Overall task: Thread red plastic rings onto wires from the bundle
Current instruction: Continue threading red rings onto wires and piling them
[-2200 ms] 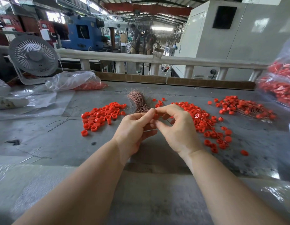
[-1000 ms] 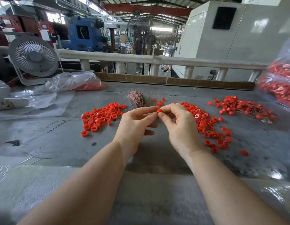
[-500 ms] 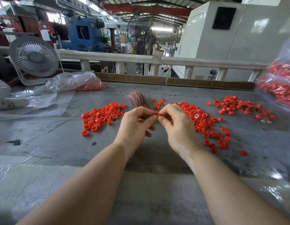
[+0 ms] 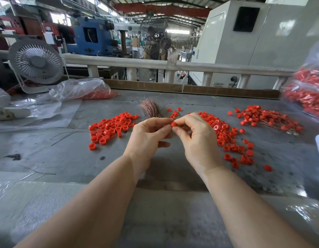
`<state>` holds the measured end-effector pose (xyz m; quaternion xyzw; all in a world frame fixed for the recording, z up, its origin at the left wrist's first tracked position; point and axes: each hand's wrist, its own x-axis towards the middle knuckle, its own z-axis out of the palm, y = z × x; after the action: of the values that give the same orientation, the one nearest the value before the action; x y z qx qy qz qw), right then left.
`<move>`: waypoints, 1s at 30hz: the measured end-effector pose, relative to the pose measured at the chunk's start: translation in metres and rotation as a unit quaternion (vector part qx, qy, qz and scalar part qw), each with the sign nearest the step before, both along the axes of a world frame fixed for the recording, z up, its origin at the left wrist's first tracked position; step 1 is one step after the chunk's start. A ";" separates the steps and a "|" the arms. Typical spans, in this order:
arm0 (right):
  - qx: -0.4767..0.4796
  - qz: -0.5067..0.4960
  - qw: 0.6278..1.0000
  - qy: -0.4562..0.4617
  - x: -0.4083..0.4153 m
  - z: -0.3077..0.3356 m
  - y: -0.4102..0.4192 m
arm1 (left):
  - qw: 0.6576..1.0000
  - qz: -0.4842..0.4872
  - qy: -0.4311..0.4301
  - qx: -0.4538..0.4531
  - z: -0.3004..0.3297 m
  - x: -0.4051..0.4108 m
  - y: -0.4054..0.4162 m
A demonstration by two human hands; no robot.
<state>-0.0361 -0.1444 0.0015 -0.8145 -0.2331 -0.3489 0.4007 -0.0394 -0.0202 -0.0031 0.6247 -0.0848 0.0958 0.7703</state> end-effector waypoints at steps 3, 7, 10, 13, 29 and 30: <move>0.002 0.000 1.000 -0.004 0.000 0.001 0.000 | 1.000 -0.012 0.016 -0.010 0.001 0.000 0.001; 0.003 -0.001 1.000 -0.015 0.000 0.001 0.000 | 0.999 -0.021 0.029 -0.020 0.002 -0.001 0.001; 0.006 -0.001 1.000 -0.017 0.000 0.000 0.000 | 0.999 -0.026 0.036 -0.028 0.002 -0.002 0.002; 0.005 -0.004 1.000 -0.020 0.001 0.000 0.000 | 0.998 -0.029 0.046 -0.035 0.003 -0.002 0.002; -0.021 -0.010 1.000 -0.010 -0.001 0.000 0.000 | 0.995 -0.033 0.085 -0.034 0.004 -0.001 0.002; -0.024 -0.008 1.000 -0.015 -0.001 0.000 0.000 | 0.996 -0.029 0.085 -0.030 0.003 0.000 0.001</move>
<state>-0.0373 -0.1446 0.0011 -0.8207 -0.2405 -0.3585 0.3743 -0.0399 -0.0189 0.0001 0.6042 -0.0343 0.0230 0.7957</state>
